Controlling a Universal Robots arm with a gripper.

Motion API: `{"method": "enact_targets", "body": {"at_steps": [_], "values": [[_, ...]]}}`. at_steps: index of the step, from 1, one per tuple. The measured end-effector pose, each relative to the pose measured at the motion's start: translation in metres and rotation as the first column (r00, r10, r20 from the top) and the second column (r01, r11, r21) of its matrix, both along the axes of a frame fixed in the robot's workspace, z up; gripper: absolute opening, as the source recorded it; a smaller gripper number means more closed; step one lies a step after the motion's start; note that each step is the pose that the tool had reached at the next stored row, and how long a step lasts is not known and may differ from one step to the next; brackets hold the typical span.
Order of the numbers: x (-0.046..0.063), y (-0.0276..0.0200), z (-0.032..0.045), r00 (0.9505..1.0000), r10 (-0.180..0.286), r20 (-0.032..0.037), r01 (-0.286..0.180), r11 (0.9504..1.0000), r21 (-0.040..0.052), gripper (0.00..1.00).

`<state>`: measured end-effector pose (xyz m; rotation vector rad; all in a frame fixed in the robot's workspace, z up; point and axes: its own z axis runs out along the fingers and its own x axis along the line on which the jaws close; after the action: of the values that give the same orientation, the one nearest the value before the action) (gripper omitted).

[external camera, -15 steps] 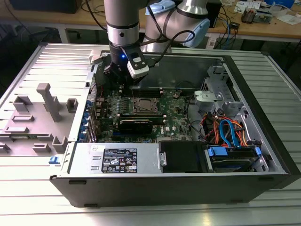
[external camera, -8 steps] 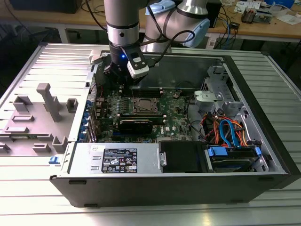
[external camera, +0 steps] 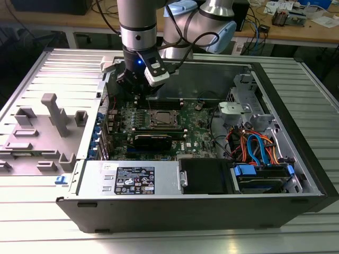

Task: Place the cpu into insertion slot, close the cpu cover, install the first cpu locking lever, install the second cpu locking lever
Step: 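Install the first cpu locking lever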

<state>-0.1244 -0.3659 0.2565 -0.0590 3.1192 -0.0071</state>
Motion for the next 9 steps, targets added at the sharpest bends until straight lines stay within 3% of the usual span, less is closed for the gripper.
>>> {"method": "enact_targets", "body": {"at_steps": [3,9], "values": [[-0.0014,0.0003,0.0000,1.0000,0.009,0.0000,-0.009,1.0000,0.0001,0.11],[-0.0015,0.0058,0.0012,0.9999,0.012,0.0000,-0.012,0.9999,0.0002,0.11]]}}
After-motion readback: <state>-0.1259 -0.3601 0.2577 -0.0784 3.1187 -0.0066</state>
